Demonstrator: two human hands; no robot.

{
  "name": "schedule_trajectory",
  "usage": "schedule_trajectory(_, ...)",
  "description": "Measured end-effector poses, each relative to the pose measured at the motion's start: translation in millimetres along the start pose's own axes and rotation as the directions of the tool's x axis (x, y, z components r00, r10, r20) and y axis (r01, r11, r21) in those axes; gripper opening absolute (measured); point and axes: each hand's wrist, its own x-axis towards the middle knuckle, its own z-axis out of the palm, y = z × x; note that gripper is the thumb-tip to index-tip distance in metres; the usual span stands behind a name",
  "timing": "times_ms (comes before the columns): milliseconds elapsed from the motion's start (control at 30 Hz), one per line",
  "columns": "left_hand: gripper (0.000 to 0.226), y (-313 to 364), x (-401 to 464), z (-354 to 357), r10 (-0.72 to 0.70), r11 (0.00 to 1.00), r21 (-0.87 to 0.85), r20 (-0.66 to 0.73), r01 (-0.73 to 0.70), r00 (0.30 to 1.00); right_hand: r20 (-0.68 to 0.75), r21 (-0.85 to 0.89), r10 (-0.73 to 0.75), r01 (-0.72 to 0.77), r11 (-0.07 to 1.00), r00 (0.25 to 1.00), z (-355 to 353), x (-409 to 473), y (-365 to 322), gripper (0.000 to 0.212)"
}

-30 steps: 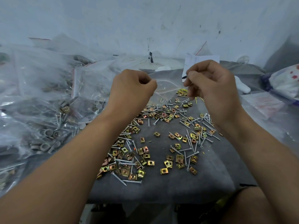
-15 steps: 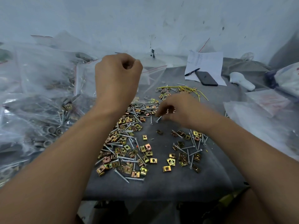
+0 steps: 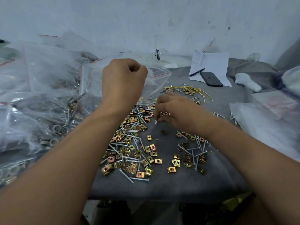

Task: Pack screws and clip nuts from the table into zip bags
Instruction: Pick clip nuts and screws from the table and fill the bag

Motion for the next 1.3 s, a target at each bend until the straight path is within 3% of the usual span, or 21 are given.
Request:
schedule_trajectory(133,0.025,-1.3,0.1,0.2,-0.012,1.000,-0.002,0.002,0.012,1.000,0.051,-0.053,-0.066,0.068,0.996,0.997,3.2,1.5,-8.5,0.011)
schedule_trajectory(500,0.024,-4.2,0.5,0.9,-0.023,1.000,-0.012,0.010,0.023,1.000,0.050,-0.110,0.026,-0.020,0.994,0.998,5.8,2.8,-10.9,0.013)
schedule_trajectory(567,0.025,-4.6,1.2,0.5,-0.024,1.000,-0.009,0.012,0.024,1.000,-0.002,0.052,0.059,-0.059,0.997,0.998,-1.5,-1.5,-10.9,0.009)
schedule_trajectory(633,0.024,-3.3,0.9,0.3,-0.010,1.000,-0.005,0.018,0.010,1.000,-0.147,0.336,0.125,-0.069,0.939,0.981,-14.5,-8.4,-11.0,0.006)
schedule_trajectory(733,0.021,1.4,-3.4,2.8,0.057,0.998,0.014,0.036,-0.057,0.998,-0.432,0.522,0.268,-0.003,0.853,0.861,-32.1,-19.5,-14.1,0.008)
schedule_trajectory(800,0.021,5.6,-7.3,6.5,0.109,0.993,0.037,0.058,-0.111,0.992,-0.553,0.486,0.310,-0.002,0.874,0.774,-38.5,-25.6,-15.9,0.009)
schedule_trajectory(900,0.017,11.1,-11.2,10.1,0.161,0.982,0.082,0.089,-0.169,0.983,-0.644,0.295,0.258,-0.077,0.952,0.720,-43.1,-30.8,-14.2,0.012)
schedule_trajectory(967,0.016,13.7,-13.0,10.3,0.196,0.975,0.088,0.105,-0.206,0.975,-0.660,0.198,0.219,-0.114,0.974,0.719,-46.0,-30.6,-10.9,0.013)
schedule_trajectory(1133,0.016,15.9,-17.0,10.7,0.247,0.960,0.102,0.124,-0.260,0.961,-0.576,-0.016,0.134,-0.175,0.984,0.807,-46.7,-26.5,-10.8,0.016)
schedule_trajectory(1300,0.017,14.9,-15.7,12.5,0.249,0.960,0.095,0.134,-0.262,0.959,-0.617,0.053,0.199,-0.212,0.976,0.762,-45.6,-17.6,-15.9,0.024)
